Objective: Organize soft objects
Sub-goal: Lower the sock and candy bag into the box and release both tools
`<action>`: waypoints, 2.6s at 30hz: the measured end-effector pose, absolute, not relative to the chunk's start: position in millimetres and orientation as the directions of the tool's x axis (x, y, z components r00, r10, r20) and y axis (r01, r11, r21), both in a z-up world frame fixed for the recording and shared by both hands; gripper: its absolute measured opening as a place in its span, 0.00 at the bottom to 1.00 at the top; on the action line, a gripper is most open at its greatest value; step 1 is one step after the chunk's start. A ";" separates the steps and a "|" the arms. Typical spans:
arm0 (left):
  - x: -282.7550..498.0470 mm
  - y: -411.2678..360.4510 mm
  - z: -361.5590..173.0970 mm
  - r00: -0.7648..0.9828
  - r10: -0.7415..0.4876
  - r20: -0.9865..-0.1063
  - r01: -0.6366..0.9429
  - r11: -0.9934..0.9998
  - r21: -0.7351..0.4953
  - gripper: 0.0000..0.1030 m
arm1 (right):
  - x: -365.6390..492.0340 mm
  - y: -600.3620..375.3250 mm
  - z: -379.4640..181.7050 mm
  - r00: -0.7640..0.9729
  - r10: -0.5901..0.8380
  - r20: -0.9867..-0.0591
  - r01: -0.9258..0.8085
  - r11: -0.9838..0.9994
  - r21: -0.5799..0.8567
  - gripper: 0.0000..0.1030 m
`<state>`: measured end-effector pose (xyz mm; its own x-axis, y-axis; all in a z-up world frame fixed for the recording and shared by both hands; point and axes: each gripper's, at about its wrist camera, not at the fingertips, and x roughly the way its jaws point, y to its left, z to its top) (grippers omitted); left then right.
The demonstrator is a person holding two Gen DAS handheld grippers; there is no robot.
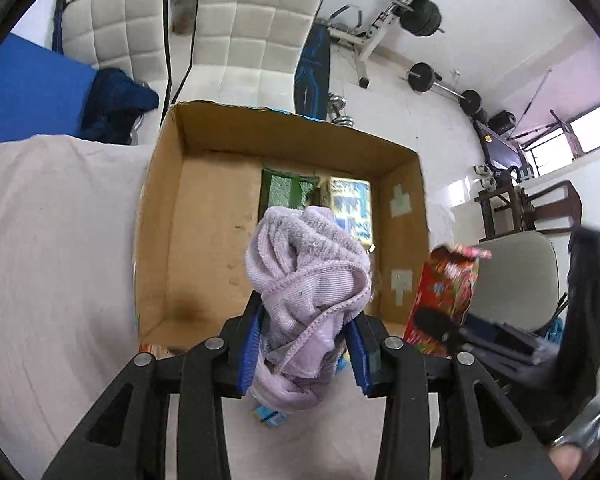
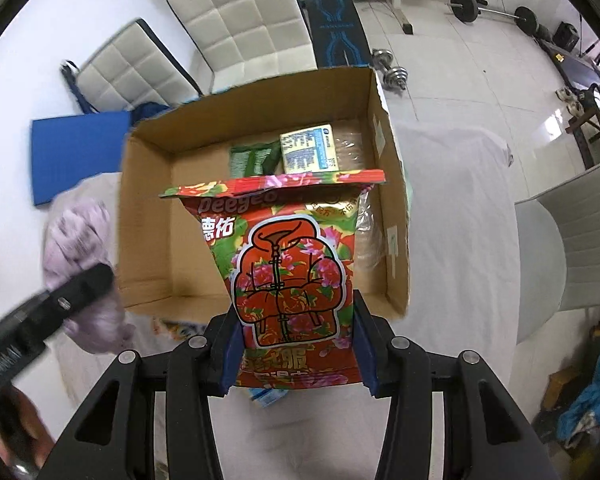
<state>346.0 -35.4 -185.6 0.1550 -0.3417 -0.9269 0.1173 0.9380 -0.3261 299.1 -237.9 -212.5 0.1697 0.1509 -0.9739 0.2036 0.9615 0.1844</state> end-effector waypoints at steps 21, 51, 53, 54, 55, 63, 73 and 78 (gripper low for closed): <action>450.4 -37.1 -311.7 -0.027 -0.288 -0.957 -0.020 0.958 -0.288 0.34 | 345.3 -238.0 -345.6 -0.020 0.063 -0.998 0.221 0.974 0.057 0.48; 398.8 -19.5 -260.3 0.123 -0.112 -0.986 0.110 0.989 -0.099 0.92 | 334.6 -219.4 -318.1 0.016 0.040 -0.999 0.173 0.984 0.042 0.68; 384.6 -15.7 -256.5 0.130 -0.112 -0.985 0.115 0.989 -0.097 0.93 | 331.5 -220.2 -314.1 0.026 0.051 -0.998 0.177 0.983 0.055 0.68; 376.9 -12.8 -254.0 0.133 -0.119 -0.984 0.112 0.988 -0.105 0.93 | 329.8 -220.3 -310.7 0.030 0.055 -0.998 0.175 0.983 0.059 0.69; 372.2 -10.9 -252.7 0.138 -0.119 -0.983 0.106 0.989 -0.105 0.93 | 327.2 -219.3 -307.8 0.035 0.057 -0.998 0.174 0.983 0.062 0.76; 332.1 -5.6 -222.1 0.264 -0.081 -0.961 0.093 0.994 -0.059 1.00 | 302.8 -207.8 -280.3 0.101 0.044 -0.994 0.148 0.987 0.059 1.00; 284.5 4.1 -176.6 0.375 -0.087 -0.923 0.071 0.995 -0.065 1.00 | 258.4 -198.5 -237.3 0.208 0.016 -0.978 0.159 0.986 0.050 1.00; 259.1 4.2 -144.2 0.450 -0.071 -0.890 0.089 0.995 -0.035 1.00 | 233.3 -197.0 -199.2 0.307 -0.016 -0.952 0.173 0.984 0.039 1.00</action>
